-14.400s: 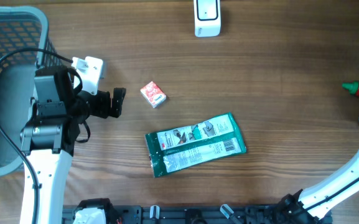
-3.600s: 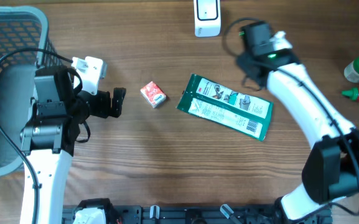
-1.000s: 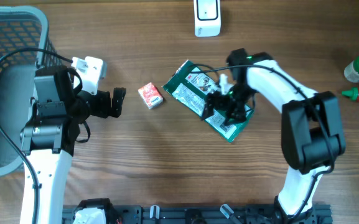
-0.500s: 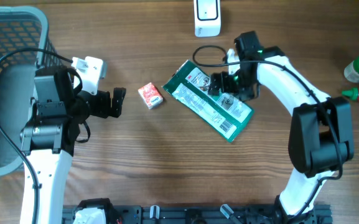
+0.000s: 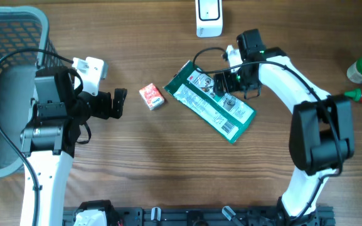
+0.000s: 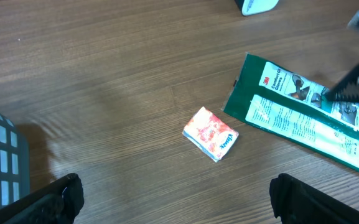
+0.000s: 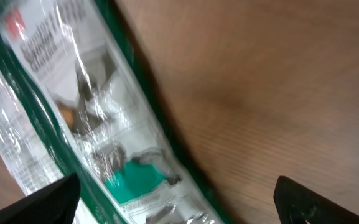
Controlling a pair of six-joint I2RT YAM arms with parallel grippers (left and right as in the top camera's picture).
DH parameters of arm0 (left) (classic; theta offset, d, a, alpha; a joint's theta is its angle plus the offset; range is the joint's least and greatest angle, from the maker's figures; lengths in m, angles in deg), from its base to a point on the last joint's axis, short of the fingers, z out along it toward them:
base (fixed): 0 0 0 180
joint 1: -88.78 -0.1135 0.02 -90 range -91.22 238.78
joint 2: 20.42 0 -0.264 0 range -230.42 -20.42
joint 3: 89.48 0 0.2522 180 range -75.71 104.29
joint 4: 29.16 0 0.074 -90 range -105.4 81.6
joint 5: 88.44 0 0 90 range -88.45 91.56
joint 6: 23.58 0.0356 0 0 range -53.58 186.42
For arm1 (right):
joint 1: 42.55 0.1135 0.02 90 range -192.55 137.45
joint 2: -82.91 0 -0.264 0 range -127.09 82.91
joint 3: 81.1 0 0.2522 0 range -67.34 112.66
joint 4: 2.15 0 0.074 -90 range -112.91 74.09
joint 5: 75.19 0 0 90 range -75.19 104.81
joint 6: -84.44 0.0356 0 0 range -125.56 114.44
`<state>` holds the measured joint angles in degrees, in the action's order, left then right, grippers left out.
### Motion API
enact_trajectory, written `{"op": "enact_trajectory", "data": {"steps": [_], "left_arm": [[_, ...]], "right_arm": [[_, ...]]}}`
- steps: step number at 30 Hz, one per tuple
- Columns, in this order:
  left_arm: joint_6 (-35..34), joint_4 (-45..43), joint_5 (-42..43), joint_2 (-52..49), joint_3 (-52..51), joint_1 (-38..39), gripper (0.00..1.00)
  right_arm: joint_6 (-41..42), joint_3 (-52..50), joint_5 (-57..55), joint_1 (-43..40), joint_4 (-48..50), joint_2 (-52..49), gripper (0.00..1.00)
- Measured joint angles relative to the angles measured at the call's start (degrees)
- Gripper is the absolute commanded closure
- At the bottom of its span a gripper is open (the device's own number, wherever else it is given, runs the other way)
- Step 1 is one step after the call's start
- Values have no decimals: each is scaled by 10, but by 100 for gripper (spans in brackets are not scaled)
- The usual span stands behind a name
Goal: Scan the item barcode
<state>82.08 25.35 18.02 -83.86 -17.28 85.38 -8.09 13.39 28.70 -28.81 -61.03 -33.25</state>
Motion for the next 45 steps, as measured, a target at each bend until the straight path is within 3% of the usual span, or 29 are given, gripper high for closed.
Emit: {"op": "enact_trajectory", "data": {"steps": [8,9,12,15,16,17,25,34,45], "left_arm": [[0,0,0,0,0,0,0],[0,0,0,0,0,0,0],[0,0,0,0,0,0,0],[0,0,0,0,0,0,0],[0,0,0,0,0,0,0],[0,0,0,0,0,0,0],[0,0,0,0,0,0,0],[0,0,0,0,0,0,0],[0,0,0,0,0,0,0]], "right_arm": [[-100,5,56,0,-78,-19,1],[-106,5,55,0,-78,-19,7],[-122,4,49,0,-78,-19,48],[-127,3,43,0,-81,-22,72],[-129,1,41,0,-81,-22,89],[-130,-3,40,1,-80,-22,96],[-82,-59,53,9,-7,-6,96],[-52,-50,67,11,-79,5,95],[-2,-37,-64,14,-133,185,96]]}}
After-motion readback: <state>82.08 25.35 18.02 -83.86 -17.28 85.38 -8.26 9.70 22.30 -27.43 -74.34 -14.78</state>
